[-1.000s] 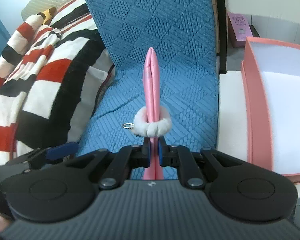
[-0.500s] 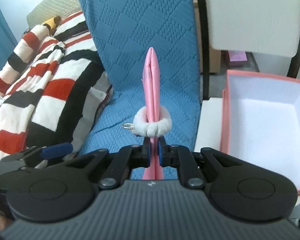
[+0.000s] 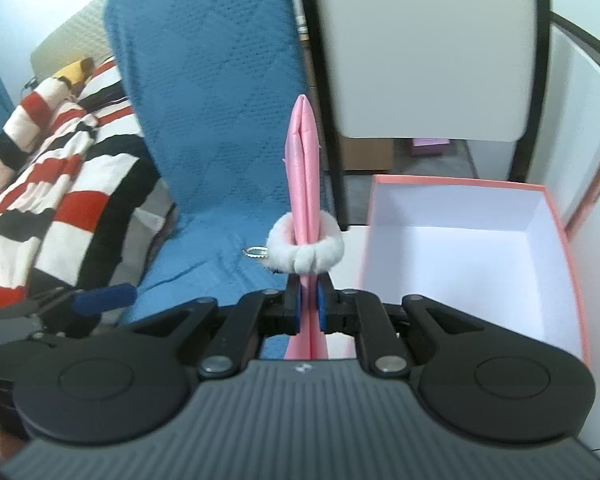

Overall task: Organize objects
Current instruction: 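Carry the pink bag with the right tool over the open pink box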

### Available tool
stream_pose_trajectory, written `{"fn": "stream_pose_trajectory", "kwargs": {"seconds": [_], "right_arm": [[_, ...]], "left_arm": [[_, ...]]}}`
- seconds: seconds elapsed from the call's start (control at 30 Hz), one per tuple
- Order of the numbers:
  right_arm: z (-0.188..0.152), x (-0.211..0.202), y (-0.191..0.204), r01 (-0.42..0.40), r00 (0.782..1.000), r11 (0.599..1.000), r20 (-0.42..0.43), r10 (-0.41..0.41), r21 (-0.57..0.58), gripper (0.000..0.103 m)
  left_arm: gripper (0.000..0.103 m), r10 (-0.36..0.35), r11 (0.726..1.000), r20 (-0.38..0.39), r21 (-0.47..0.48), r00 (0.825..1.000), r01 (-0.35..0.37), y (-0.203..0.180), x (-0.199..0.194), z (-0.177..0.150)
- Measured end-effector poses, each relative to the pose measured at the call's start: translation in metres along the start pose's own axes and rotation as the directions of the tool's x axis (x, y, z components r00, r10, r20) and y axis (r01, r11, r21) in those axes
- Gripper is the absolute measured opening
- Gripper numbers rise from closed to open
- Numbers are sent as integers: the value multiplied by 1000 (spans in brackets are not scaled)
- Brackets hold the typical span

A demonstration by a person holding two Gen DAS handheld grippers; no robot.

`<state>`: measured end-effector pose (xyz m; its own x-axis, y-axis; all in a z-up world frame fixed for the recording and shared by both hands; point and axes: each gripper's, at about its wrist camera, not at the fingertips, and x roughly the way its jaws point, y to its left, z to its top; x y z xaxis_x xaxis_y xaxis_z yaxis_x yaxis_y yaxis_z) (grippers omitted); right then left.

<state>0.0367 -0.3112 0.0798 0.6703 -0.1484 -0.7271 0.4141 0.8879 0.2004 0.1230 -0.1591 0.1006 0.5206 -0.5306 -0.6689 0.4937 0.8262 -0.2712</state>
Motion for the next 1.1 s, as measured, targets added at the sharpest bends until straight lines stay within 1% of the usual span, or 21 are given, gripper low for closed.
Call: {"fn": "stream_pose_trajectory", "kwargs": {"seconds": [0.1, 0.33, 0.53, 0.73, 0.9, 1.1], "right_arm": [[0, 3, -20, 15, 1000, 1000, 1, -15, 18, 12], [-2, 23, -51, 37, 999, 998, -23, -36, 43, 12], [-9, 47, -77, 51, 997, 996, -62, -47, 67, 12], [-14, 77, -105, 76, 993, 993, -99, -67, 90, 12], [-19, 102, -125, 94, 989, 990, -126, -80, 108, 12], [-27, 132, -142, 106, 983, 987, -160, -86, 122, 12]], "left_arm": [[103, -15, 1000, -12, 6, 1000, 15, -11, 13, 2], [103, -25, 1000, -66, 16, 998, 27, -29, 54, 3], [103, -16, 1000, -110, 25, 994, 19, -30, 90, 10], [103, -12, 999, -168, 29, 986, 17, -32, 127, 14], [103, -6, 999, -183, 37, 983, 13, -34, 151, 16], [103, -2, 999, -222, 42, 975, 11, -32, 178, 16]]}}
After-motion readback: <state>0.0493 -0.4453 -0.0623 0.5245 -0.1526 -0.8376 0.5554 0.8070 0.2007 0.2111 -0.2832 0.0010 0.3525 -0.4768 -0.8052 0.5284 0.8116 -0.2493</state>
